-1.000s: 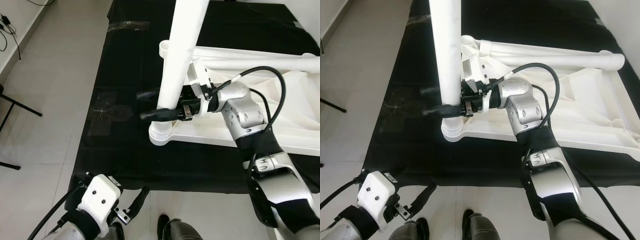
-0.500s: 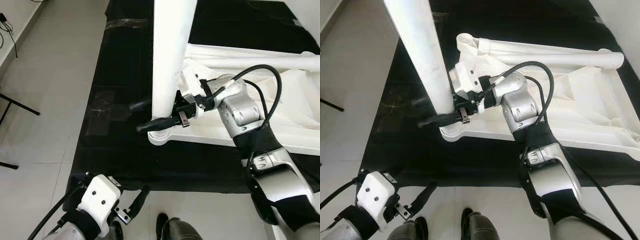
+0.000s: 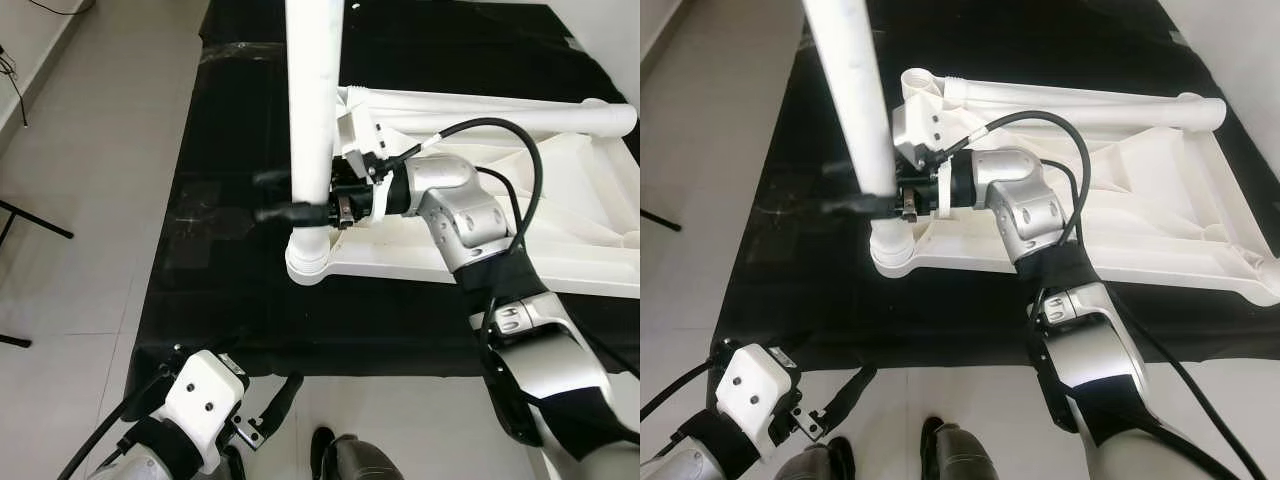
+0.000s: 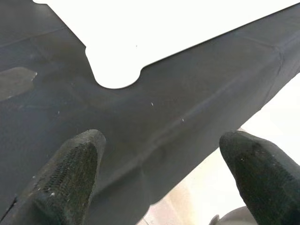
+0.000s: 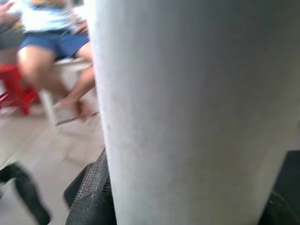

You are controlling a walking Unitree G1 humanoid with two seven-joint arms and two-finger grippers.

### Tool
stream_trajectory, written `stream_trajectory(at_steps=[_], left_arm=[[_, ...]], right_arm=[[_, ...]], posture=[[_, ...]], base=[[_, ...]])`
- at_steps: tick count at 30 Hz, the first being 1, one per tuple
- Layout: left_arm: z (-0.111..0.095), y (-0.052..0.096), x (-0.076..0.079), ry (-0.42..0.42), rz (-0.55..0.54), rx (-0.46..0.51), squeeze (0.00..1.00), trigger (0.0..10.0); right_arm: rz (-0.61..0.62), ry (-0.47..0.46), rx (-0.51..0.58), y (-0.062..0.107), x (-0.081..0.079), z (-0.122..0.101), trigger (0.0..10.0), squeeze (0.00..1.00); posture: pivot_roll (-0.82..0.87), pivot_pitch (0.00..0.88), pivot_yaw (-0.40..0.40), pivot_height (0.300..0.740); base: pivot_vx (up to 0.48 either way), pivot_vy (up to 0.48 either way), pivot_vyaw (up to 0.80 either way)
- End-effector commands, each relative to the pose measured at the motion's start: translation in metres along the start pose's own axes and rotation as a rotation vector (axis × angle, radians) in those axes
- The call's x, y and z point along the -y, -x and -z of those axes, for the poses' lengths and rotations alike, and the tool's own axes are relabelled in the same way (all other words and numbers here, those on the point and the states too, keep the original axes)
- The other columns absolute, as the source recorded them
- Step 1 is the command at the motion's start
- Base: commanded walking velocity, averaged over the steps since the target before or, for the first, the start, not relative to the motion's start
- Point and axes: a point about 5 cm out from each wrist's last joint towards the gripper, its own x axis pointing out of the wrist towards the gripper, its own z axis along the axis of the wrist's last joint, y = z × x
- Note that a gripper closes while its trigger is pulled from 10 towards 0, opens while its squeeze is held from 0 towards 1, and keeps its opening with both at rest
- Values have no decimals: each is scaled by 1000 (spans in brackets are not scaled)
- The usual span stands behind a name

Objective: Building children table

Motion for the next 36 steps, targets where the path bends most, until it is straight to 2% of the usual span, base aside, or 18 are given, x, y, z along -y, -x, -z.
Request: stream_trajectory(at_steps=[1, 4, 6, 14, 17, 18, 19, 20, 21, 22, 23, 26, 30, 36], left_arm=[[5, 1, 2, 11, 14, -15, 0, 10000], [5, 1, 2, 9, 16, -16, 0, 10000], [5, 1, 1, 6, 18, -16, 0, 10000], [6, 1, 0, 1, 23, -16, 0, 10000], [6, 2, -1, -2, 23, -18, 0, 10000], [6, 2, -1, -2, 23, -18, 0, 10000], [7, 2, -1, -4, 18, -20, 0, 10000], [7, 3, -2, -5, 17, -21, 0, 10000], [7, 3, -2, -5, 17, -21, 0, 10000], [7, 3, -3, -6, 16, -21, 0, 10000], [7, 3, -3, -6, 16, -21, 0, 10000], [8, 3, -4, -10, 15, -22, 0, 10000], [9, 3, -5, -14, 14, -24, 0, 10000], [10, 0, -7, -25, 1, -23, 0, 10000]], right_arm=[[93, -104, -81, 11, -3, 29, 10000, 0], [137, -106, -80, 16, -6, 33, 10000, 0], [182, -125, -78, 19, -16, 39, 10000, 0], [267, -134, -90, 19, -25, 44, 10000, 0], [418, -131, -135, 16, -24, 50, 10000, 0], [418, -131, -135, 16, -24, 50, 10000, 0], [636, -130, -209, 14, -29, 62, 10000, 0], [745, -122, -248, 14, -32, 67, 10000, 0], [745, -122, -248, 14, -32, 67, 10000, 0], [854, -145, -287, 17, -37, 75, 10000, 0], [854, -145, -287, 17, -37, 75, 10000, 0], [956, -219, -281, 14, -61, 87, 10000, 0], [980, -213, -267, 10, -67, 85, 10000, 0], [975, -245, -268, -6, -76, 84, 10000, 0]], posture=[[-181, 331, -90, 740], [-182, 329, -86, 740], [-189, 329, -80, 740], [-190, 328, -77, 740], [-186, 327, -83, 740], [-186, 327, -83, 740], [-191, 327, -84, 740], [-191, 327, -84, 740], [-191, 327, -84, 740], [-192, 327, -86, 740], [-192, 327, -86, 740], [-186, 323, -83, 740], [-188, 318, -82, 740], [-185, 303, -81, 740]], base=[[0, 0, 0], [0, 0, 0], [0, 0, 0], [0, 0, 0], [0, 0, 0], [0, 0, 0], [0, 0, 0], [0, 0, 0], [0, 0, 0], [0, 0, 0], [0, 0, 0], [0, 0, 0], [0, 0, 0], [0, 0, 0]])
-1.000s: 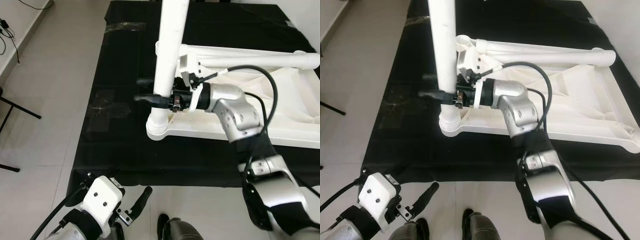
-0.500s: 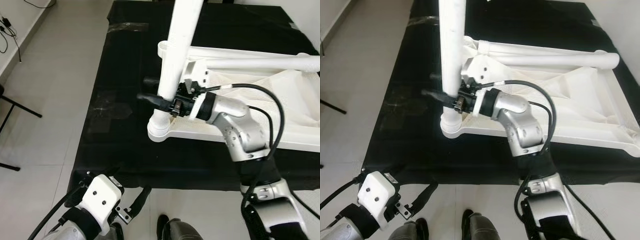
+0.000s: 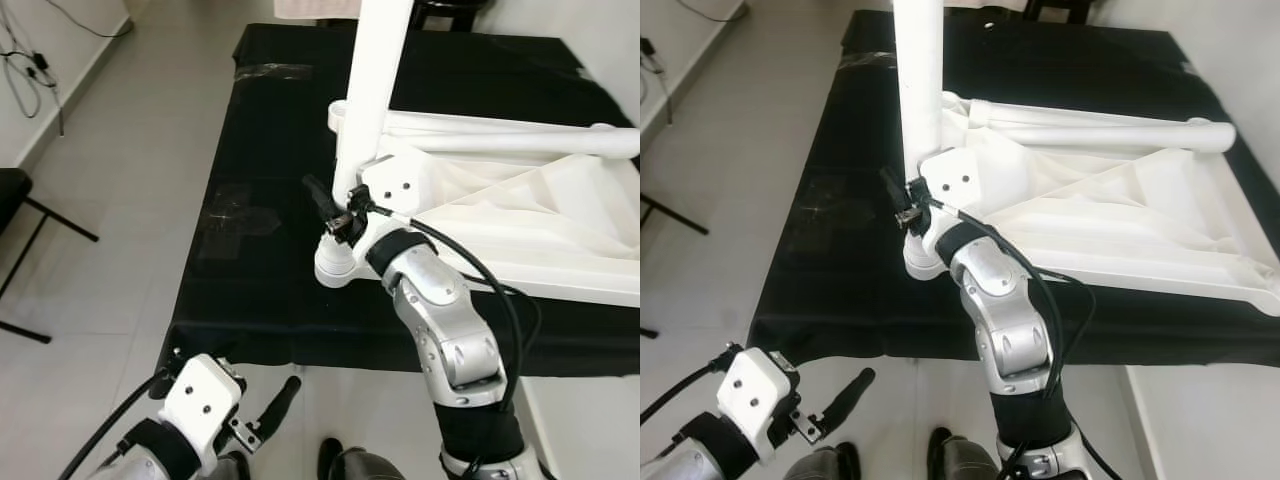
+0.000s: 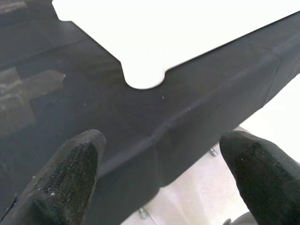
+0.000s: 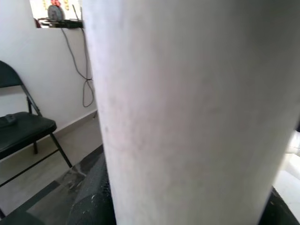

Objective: Building children table

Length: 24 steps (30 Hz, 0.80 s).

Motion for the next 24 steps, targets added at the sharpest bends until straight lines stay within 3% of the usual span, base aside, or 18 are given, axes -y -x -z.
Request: stream_trajectory(at_steps=[1, 11, 16, 24], left_arm=[[5, 2, 1, -2, 1, -25, 0, 10000], [8, 0, -3, -10, -20, -25, 0, 10000], [5, -2, -14, -32, -77, -18, 0, 10000], [-28, -15, -44, -43, -126, 101, 0, 10000]], right_arm=[[0, -58, -269, 8, -6, 50, 10000, 0], [3, -66, -262, 2, -8, 48, 10000, 0], [7, -69, -254, -2, -8, 46, 10000, 0], [-22, -96, -262, 0, -15, 50, 10000, 0]], posture=[[-185, 303, -81, 740], [-183, 279, -84, 740], [-180, 267, -84, 740], [-179, 256, -77, 740]], base=[[0, 0, 0], [0, 0, 0], [0, 0, 0], [0, 0, 0]])
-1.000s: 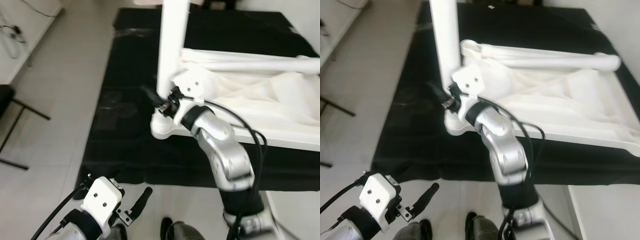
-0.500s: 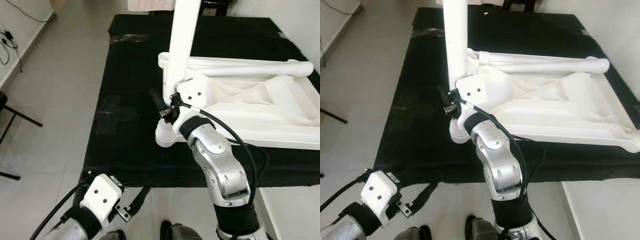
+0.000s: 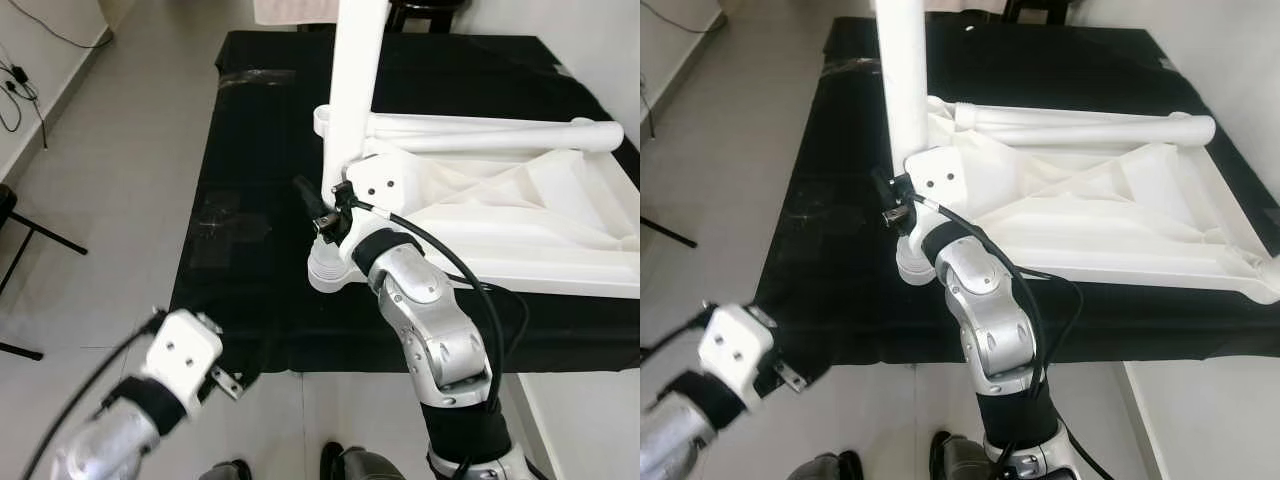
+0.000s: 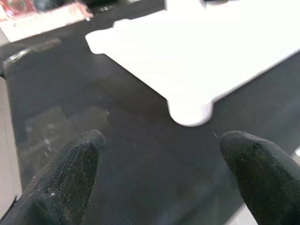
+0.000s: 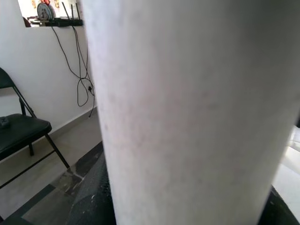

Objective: Building children table

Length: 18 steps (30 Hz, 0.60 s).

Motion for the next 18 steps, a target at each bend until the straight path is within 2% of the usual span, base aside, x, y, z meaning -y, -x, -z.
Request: stream_trajectory(at_steps=[1, 4, 5, 6, 7, 9, 11, 12, 14, 16, 17, 18], left_arm=[[-17, -7, -6, 23, 30, 55, 0, 10000], [-25, -12, -9, 22, 48, 86, 0, 10000], [-37, -17, -13, 31, 78, 132, 0, 10000], [-62, -27, -17, 71, 149, 232, 0, 10000], [-62, -27, -17, 71, 149, 232, 0, 10000], [-83, -35, -21, 79, 226, 308, 0, 10000], [-83, -35, -21, 79, 226, 308, 0, 10000], [-110, -45, -27, 82, 304, 395, 0, 10000], [-110, -45, -27, 82, 304, 395, 0, 10000], [-138, -61, -36, 80, 381, 465, 0, 10000], [-148, -68, -40, 70, 397, 479, 0, 10000], [-148, -68, -40, 70, 397, 479, 0, 10000]], right_arm=[[-11, -70, -243, 6, -3, 52, 10000, 0], [-13, -72, -243, 6, -3, 53, 10000, 0], [-17, -74, -243, 6, -4, 53, 10000, 0], [-26, -77, -242, 5, -5, 54, 10000, 0], [-26, -77, -242, 5, -5, 54, 10000, 0], [-36, -80, -241, 4, -7, 54, 10000, 0], [-36, -80, -241, 4, -7, 54, 10000, 0], [-47, -86, -236, 2, -10, 54, 10000, 0], [-47, -86, -236, 2, -10, 54, 10000, 0], [-59, -94, -229, 0, -13, 52, 10000, 0], [-64, -96, -226, -1, -15, 52, 10000, 0], [-64, -96, -226, -1, -15, 52, 10000, 0]], posture=[[-179, 249, -74, 740], [-179, 249, -73, 740], [-180, 245, -72, 740], [-179, 242, -71, 740], [-179, 242, -71, 740], [-178, 231, -72, 740], [-178, 231, -72, 740], [-176, 225, -70, 740], [-176, 225, -70, 740], [-175, 217, -69, 740], [-174, 216, -70, 740], [-174, 216, -70, 740]], base=[[0, 0, 0], [0, 0, 0], [0, 0, 0], [0, 0, 0], [0, 0, 0], [0, 0, 0], [0, 0, 0], [0, 0, 0], [0, 0, 0], [0, 0, 0], [0, 0, 0], [0, 0, 0]])
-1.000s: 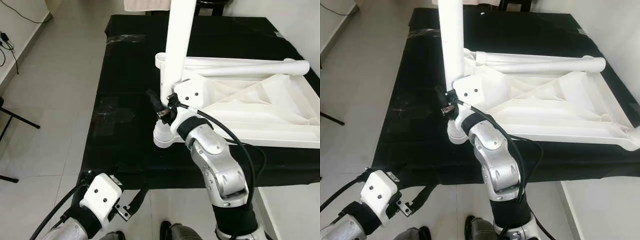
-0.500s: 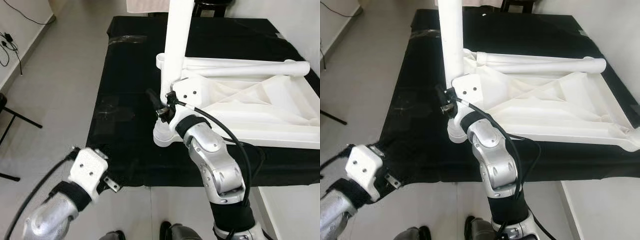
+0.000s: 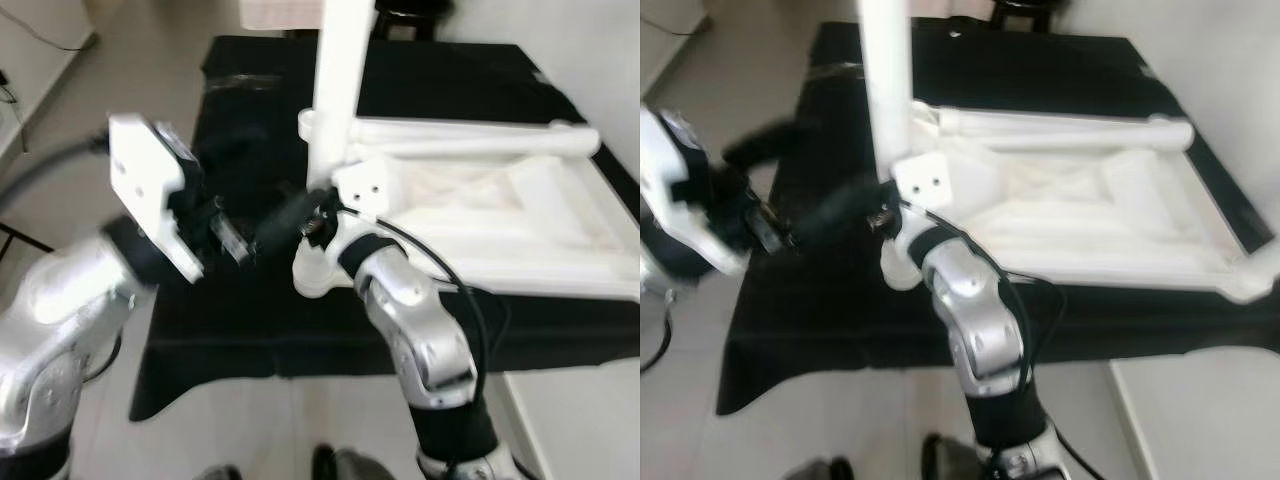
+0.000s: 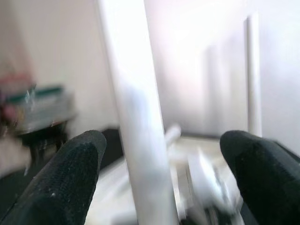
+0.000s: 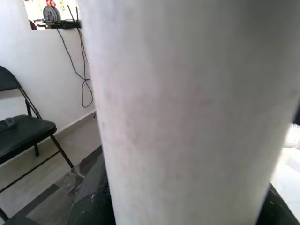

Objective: Building children table

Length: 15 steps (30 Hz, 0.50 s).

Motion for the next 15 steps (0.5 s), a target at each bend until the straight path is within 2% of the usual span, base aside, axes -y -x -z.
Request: stream_trajectory(at_steps=[1, 2, 4, 7, 8, 10, 12, 14, 15], left_arm=[[4, -7, -6, 37, 37, -37, 0, 10000], [3, -16, -12, 28, 46, -47, 0, 10000], [3, -16, -12, 28, 46, -47, 0, 10000], [2, -39, -26, 10, 36, -88, 0, 10000], [2, -39, -26, 10, 36, -88, 0, 10000], [5, -52, -32, 31, 25, -129, 0, 10000], [5, -52, -32, 31, 25, -129, 0, 10000], [10, -63, -36, 64, 1, -168, 0, 10000], [10, -63, -36, 64, 1, -168, 0, 10000]], right_arm=[[-8, -79, -219, 4, -3, 48, 10000, 0], [-12, -81, -216, 3, -4, 48, 10000, 0], [-12, -81, -216, 3, -4, 48, 10000, 0], [-21, -86, -209, 3, -7, 46, 10000, 0], [-21, -86, -209, 3, -7, 46, 10000, 0], [-26, -89, -206, 3, -8, 46, 10000, 0], [-26, -89, -206, 3, -8, 46, 10000, 0], [-32, -91, -203, 3, -9, 45, 10000, 0], [-32, -91, -203, 3, -9, 45, 10000, 0]], posture=[[-174, 213, -66, 740], [-178, 212, -64, 740], [-178, 212, -64, 740], [-185, 210, -61, 740], [-185, 210, -61, 740], [-187, 211, -63, 740], [-187, 211, -63, 740], [-191, 207, -58, 740], [-191, 207, -58, 740]], base=[[0, 0, 0], [0, 0, 0], [0, 0, 0], [0, 0, 0], [0, 0, 0], [0, 0, 0], [0, 0, 0], [0, 0, 0], [0, 0, 0]])
